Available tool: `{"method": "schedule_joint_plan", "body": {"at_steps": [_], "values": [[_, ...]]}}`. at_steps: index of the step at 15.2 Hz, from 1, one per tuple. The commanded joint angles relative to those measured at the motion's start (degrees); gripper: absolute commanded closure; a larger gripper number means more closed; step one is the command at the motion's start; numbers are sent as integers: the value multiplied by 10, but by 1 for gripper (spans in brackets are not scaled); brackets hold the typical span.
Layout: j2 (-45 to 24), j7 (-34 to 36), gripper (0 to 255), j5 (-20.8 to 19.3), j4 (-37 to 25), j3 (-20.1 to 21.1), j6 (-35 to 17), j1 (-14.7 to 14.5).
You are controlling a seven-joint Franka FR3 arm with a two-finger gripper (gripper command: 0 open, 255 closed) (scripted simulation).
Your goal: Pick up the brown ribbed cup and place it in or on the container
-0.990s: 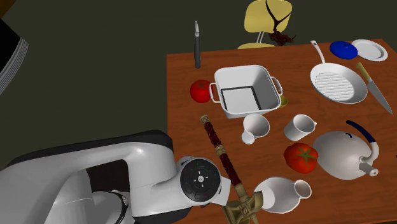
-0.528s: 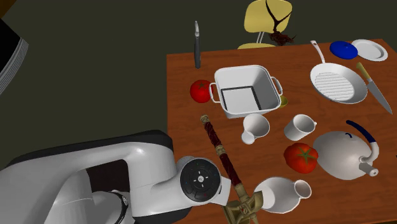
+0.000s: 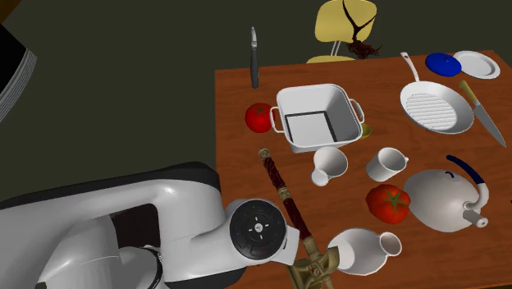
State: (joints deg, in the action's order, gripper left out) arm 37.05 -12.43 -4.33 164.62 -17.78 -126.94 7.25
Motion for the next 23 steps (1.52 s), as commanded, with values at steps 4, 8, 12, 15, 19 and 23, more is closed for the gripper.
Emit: {"method": "schedule_joint_plan", "body": {"at_steps": [4,8,12,15,19,23], "values": [[27,7,255,2,-26,9,52,1],[44,11,255,4,-47,15,91,1],[58,15,255,6,-71,21,128,1],[66,18,255,9,-89,25,154,0],[74,21,255,11,-116,30,188,-1],[79,24,255,14,-144,35,221,-2]]}}
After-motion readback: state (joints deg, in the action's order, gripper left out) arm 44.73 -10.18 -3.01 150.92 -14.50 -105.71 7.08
